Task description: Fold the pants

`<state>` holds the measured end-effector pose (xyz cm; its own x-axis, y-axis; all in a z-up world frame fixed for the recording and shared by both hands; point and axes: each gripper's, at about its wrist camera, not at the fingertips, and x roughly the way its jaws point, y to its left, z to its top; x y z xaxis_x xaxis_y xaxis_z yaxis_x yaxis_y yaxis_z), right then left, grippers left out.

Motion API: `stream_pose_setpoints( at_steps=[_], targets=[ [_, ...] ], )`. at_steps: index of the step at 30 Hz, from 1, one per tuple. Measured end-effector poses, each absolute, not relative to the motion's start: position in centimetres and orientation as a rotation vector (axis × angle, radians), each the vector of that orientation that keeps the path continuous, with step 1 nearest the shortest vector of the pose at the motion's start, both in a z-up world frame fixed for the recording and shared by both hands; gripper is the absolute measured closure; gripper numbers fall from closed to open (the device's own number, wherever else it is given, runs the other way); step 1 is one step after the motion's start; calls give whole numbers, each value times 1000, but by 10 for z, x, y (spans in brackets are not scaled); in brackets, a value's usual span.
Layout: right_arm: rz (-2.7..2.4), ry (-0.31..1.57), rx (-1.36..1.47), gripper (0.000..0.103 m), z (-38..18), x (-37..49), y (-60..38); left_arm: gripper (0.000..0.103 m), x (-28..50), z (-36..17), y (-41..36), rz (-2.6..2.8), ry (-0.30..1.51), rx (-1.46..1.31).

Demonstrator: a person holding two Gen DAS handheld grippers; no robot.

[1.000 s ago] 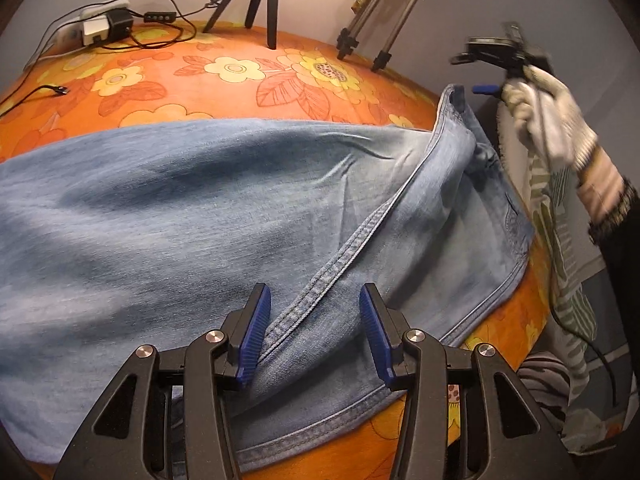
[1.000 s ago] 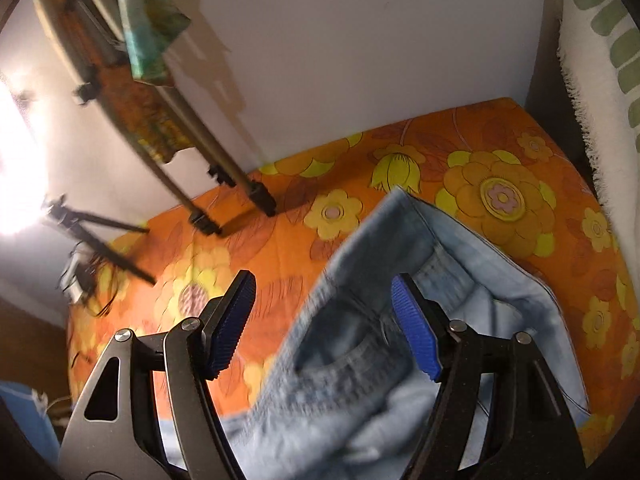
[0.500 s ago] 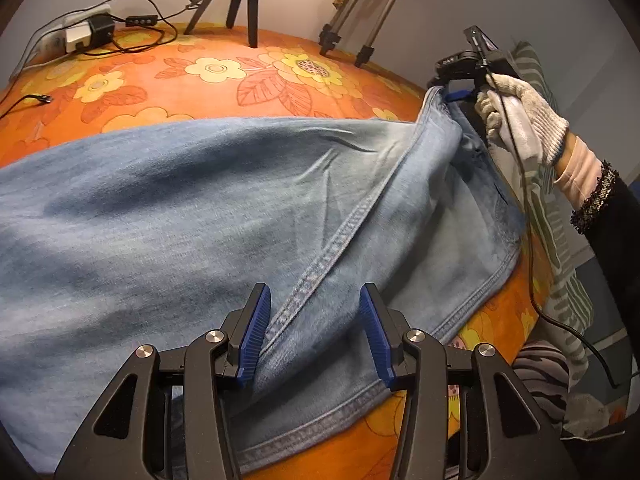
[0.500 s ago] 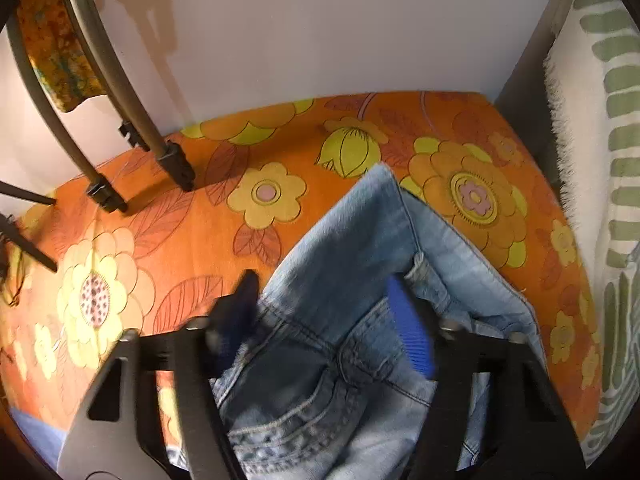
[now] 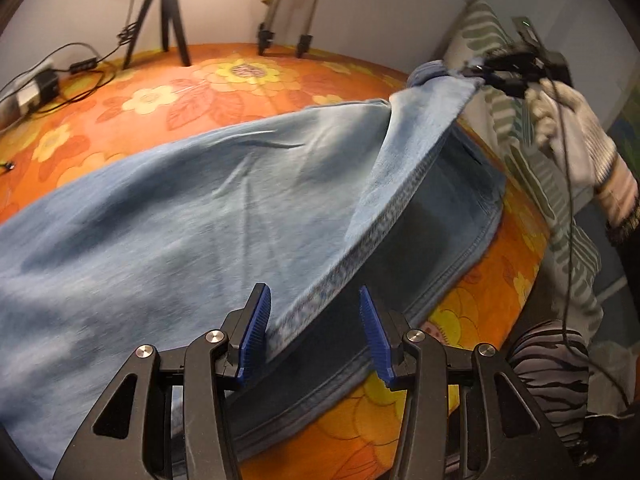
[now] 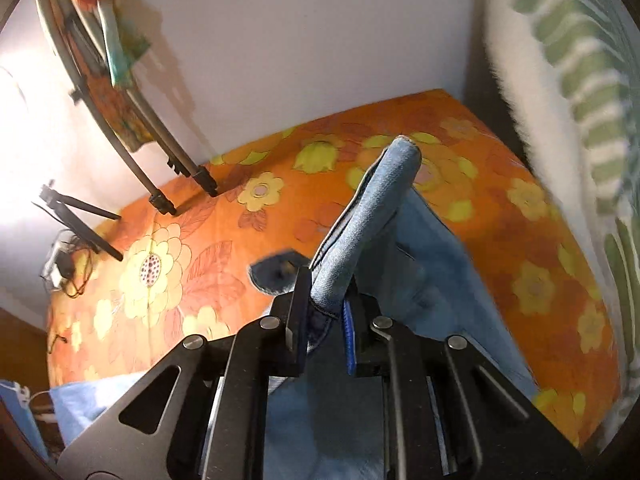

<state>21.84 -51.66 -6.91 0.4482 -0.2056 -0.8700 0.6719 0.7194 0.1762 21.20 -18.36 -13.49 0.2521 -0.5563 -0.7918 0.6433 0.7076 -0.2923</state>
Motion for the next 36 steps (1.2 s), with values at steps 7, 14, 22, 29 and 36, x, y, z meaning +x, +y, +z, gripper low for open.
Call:
stream_pose_setpoints(
  at_steps=[7,14,22,29,36],
  targets=[
    [-583,933,690,89,-96,114,-524,77,199,-141,-198,-838,1014,185],
    [-478,935,759,86,-128,63,-524,92,182,-139,-199,-808,989,251],
    [-472,850,843,54,-138,40,-551,89,170,-143,-215,-730,972,346],
    [-487,895,855,87,-153,45,-560,87,165,-145,-234,-715,926,419],
    [-478,879,851,95,-139,41,-561,96,162,-133,-231,-739,891,395]
  ],
)
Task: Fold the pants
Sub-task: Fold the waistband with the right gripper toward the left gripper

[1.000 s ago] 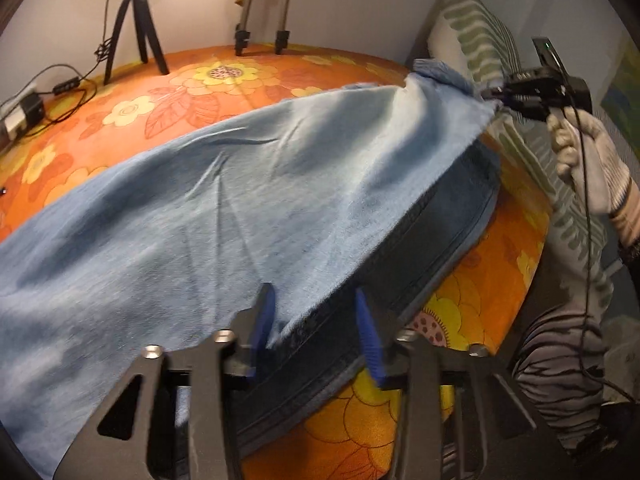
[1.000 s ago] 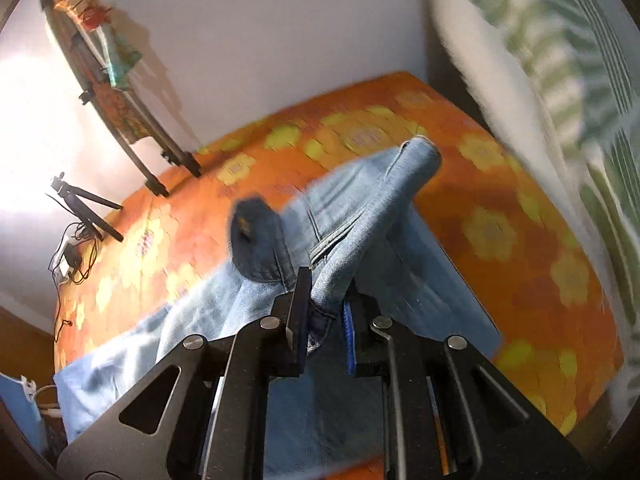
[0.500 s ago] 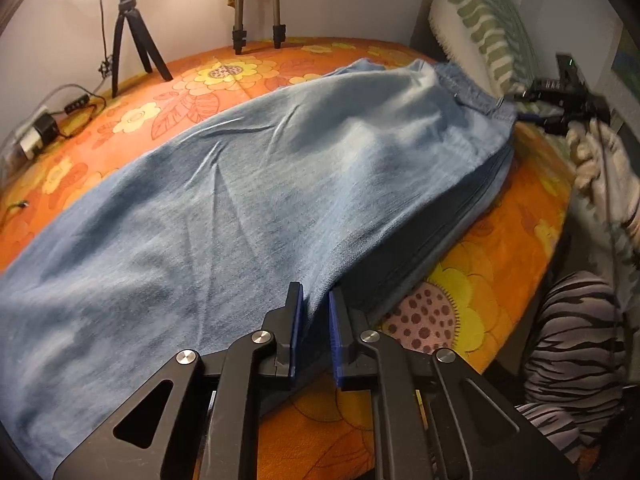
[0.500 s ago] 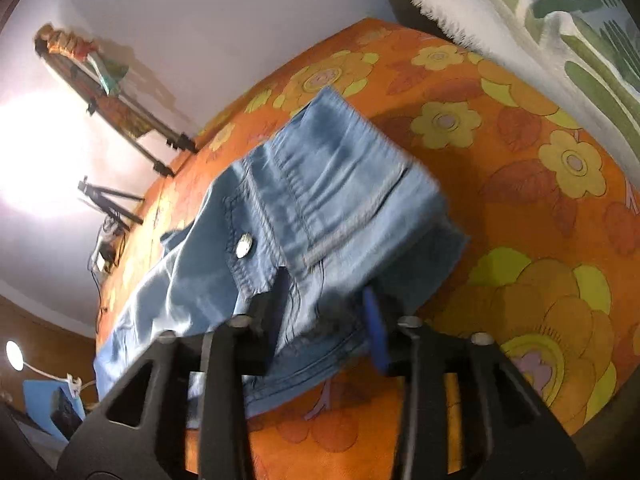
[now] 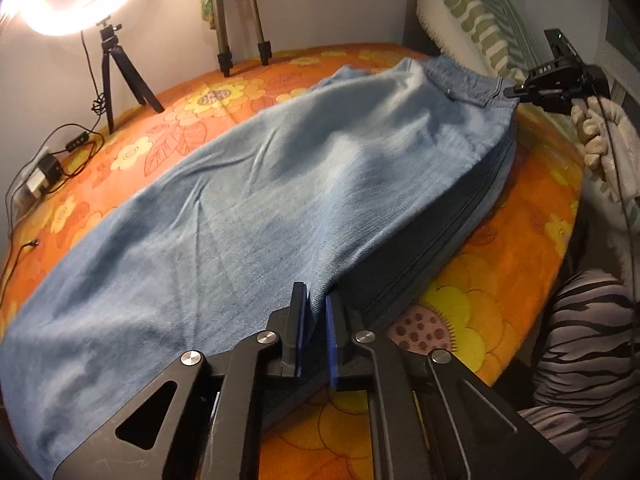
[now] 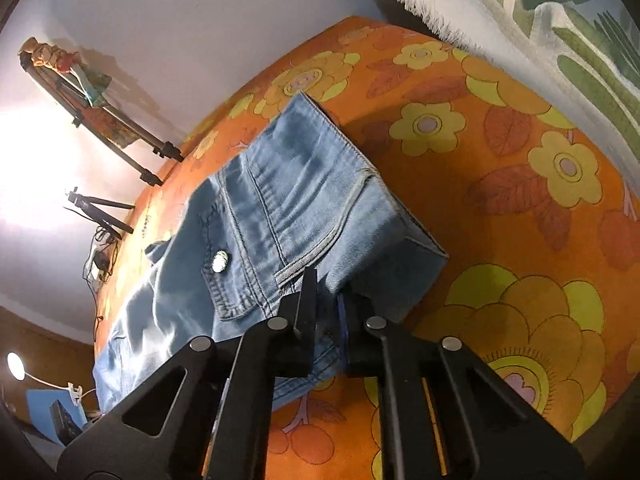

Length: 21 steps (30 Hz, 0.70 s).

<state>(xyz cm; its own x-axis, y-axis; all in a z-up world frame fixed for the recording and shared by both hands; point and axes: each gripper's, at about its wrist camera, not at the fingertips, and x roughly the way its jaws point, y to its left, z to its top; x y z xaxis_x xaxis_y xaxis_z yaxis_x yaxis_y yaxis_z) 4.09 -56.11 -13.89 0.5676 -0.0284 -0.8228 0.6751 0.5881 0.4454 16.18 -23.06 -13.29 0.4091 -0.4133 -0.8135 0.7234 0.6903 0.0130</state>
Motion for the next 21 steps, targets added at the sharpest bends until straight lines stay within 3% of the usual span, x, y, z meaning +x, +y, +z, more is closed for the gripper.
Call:
stream_pose_setpoints(
  at_steps=[7,13,19,20,21],
  targets=[
    [-472,854,783,97,-107,34,-553,96,145,-126,-224,-790,884,402],
    [-516,958,762,97,-137,33,-554,96,143,-143,-229,-794,927,429],
    [-540,1026,751,97,-156,29,-555,80,138,-144,-221,-788,967,412],
    [-541,1037,756,95,-157,28,-557,76,136,-143,-218,-785,966,408],
    [-547,1040,758,86,-156,26,-559,72,134,-140,-212,-781,965,392]
  ],
)
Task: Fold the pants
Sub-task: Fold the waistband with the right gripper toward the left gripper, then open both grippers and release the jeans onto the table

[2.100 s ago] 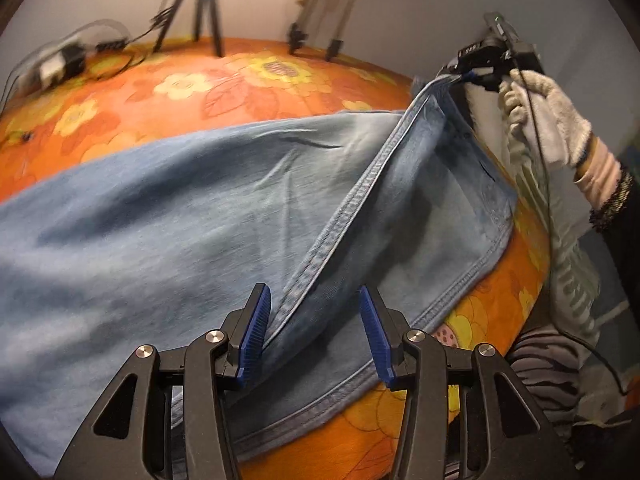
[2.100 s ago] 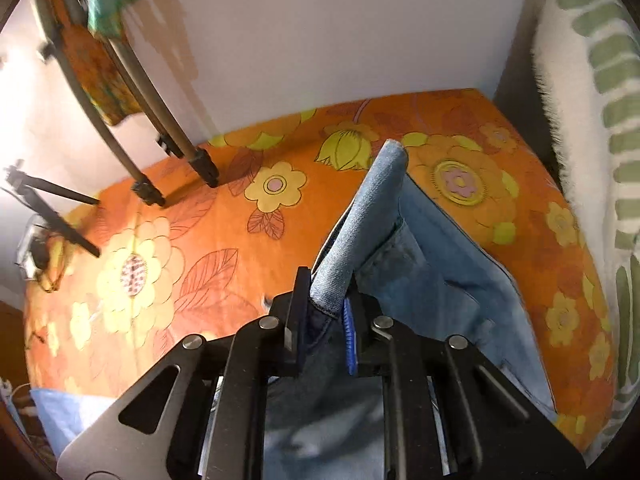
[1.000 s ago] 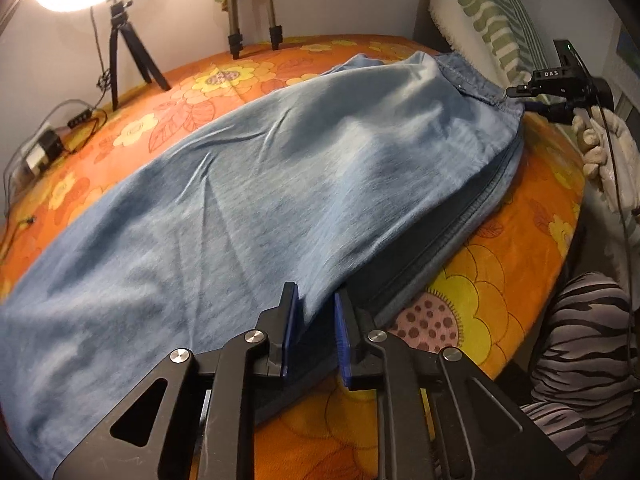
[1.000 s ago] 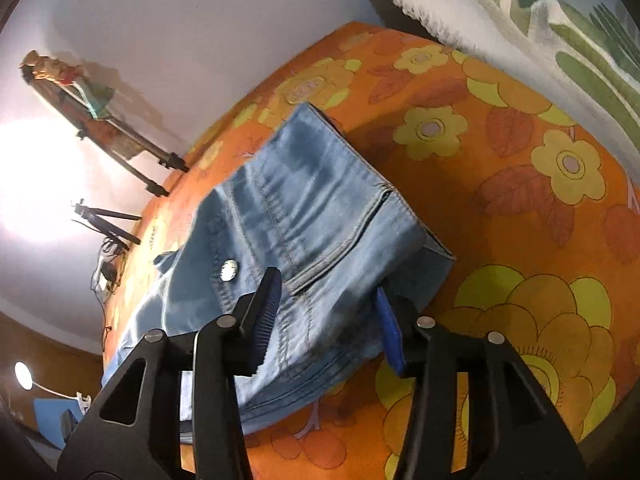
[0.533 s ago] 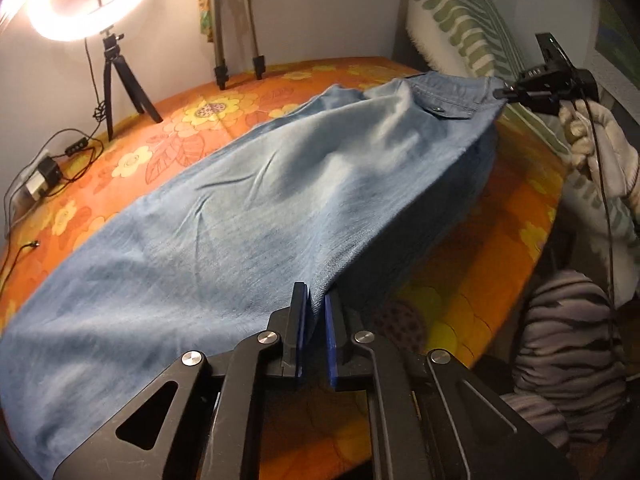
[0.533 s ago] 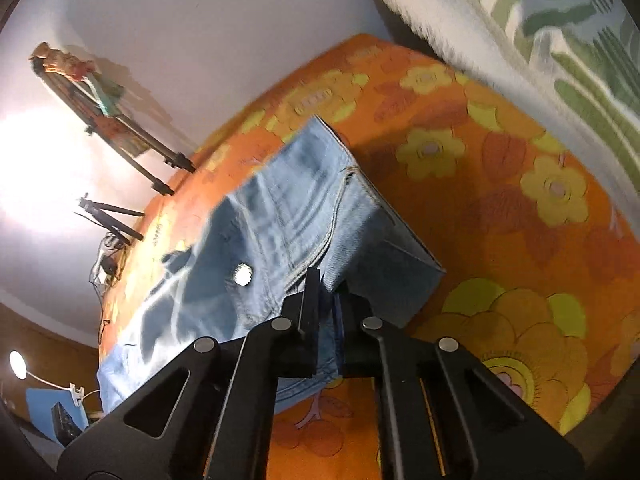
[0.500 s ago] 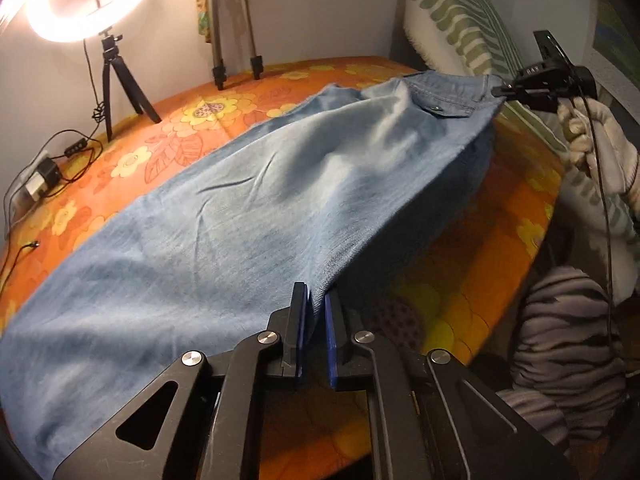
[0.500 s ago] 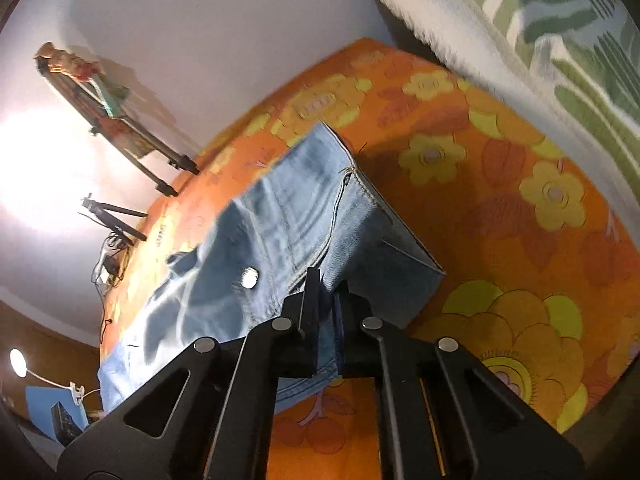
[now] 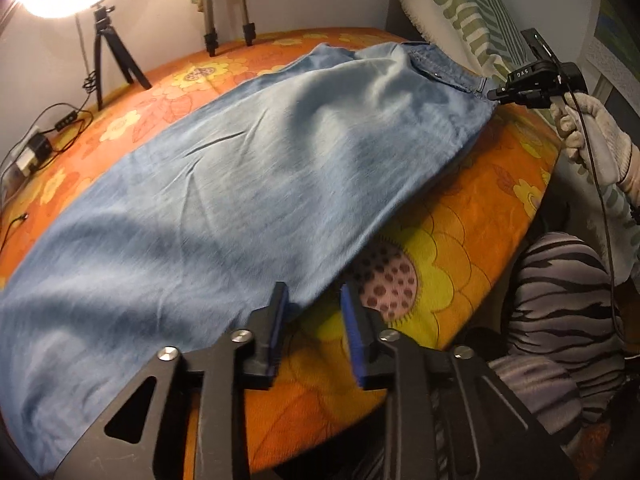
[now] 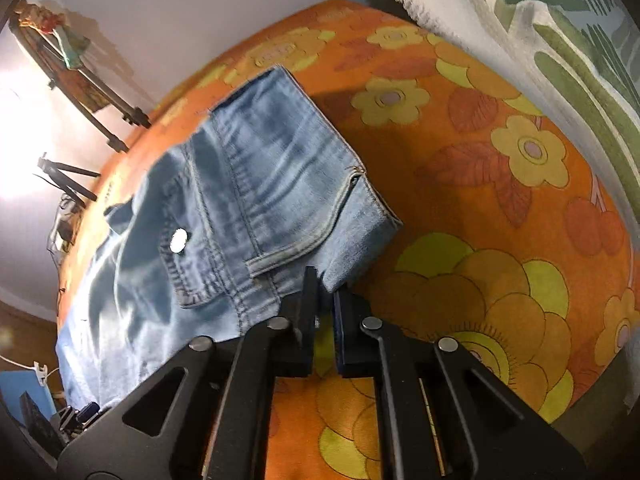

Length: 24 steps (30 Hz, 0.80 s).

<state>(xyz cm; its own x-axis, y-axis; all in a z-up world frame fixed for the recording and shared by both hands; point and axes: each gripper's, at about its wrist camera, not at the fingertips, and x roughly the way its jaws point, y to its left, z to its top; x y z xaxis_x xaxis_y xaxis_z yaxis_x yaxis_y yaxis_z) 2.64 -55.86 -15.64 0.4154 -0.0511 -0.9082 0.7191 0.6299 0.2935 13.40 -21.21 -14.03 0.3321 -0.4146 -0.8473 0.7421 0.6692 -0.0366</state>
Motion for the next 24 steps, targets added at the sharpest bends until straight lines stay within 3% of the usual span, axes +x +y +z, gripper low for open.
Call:
stream_pose_setpoints(
  at_steps=[2,13,17,24],
  targets=[
    [-599,1035,733,75,-151,20,-562,70,133,-136,-199,-773,967,337],
    [-542,906,522,73,-84,30,-525,70,151,-109,-108,-516,908,124],
    [-394,859,443,53,-61,58,-498,70,161,-110,-72,-381,892,97],
    [-205,873,236,48,-44,126,-461,70,178,-119,-11,-175,900,48]
  ],
)
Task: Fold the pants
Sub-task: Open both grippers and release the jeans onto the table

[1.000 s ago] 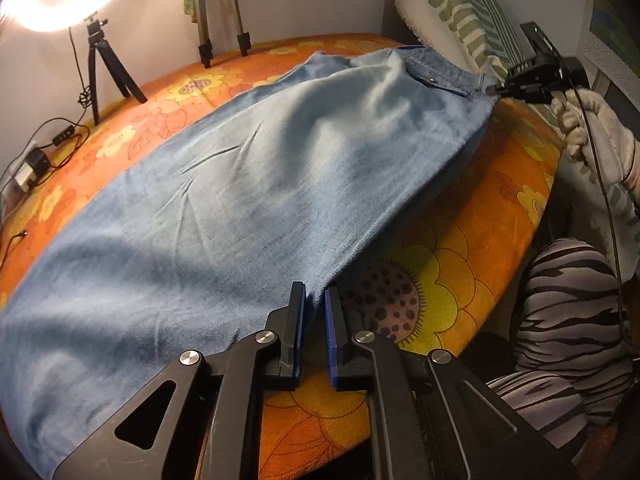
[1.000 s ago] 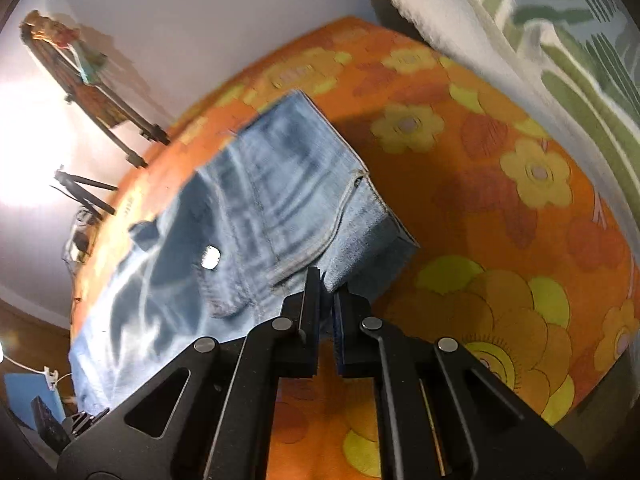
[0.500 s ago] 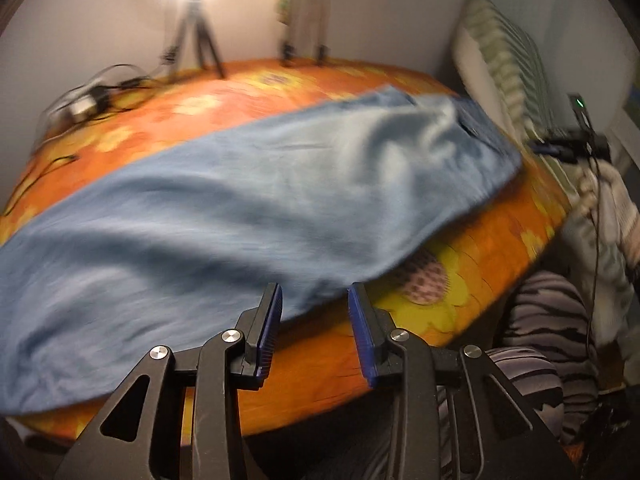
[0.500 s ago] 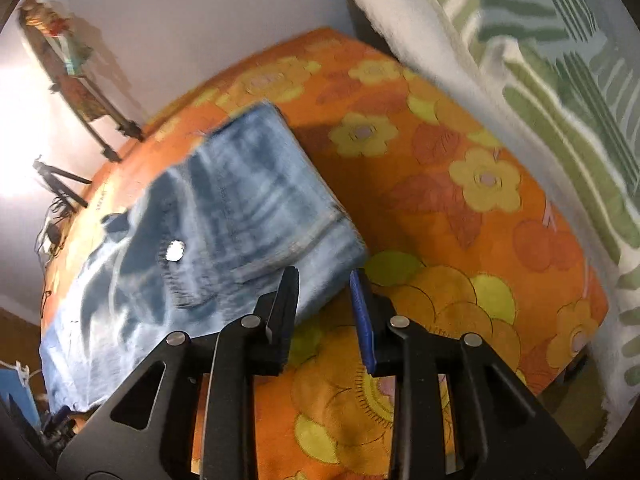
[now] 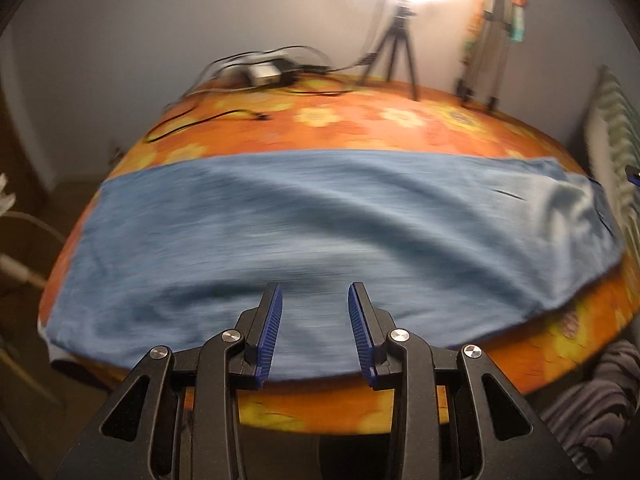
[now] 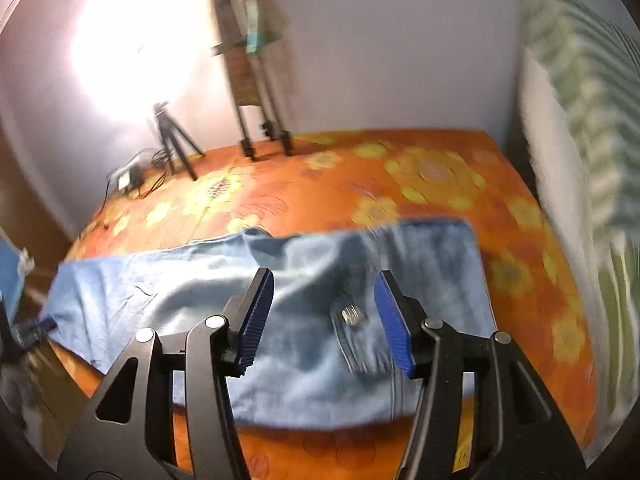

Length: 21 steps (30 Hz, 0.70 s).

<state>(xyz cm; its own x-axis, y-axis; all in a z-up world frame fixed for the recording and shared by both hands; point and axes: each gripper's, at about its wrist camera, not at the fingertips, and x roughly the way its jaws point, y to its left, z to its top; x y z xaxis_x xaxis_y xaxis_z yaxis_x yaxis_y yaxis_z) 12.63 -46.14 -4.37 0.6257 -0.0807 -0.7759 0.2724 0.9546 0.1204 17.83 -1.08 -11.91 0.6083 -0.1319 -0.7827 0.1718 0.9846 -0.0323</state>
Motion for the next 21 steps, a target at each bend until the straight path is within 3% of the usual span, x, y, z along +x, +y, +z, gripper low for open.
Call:
stream_pose_setpoints(
  at_steps=[9,18,19,21],
  targets=[
    [48,1107,127,48,-99,243,-433,70,201,-140,9,-78,927,126],
    [147,1236,128,48,-164,295,-426,70,206,-157,18,-55,941,89],
    [164,1239,123,49,-166,296,-423,70,206,-157,19,-54,939,82],
    [164,1238,85,82,-169,296,-418,70,207,-158,19,-50,933,68]
  ],
)
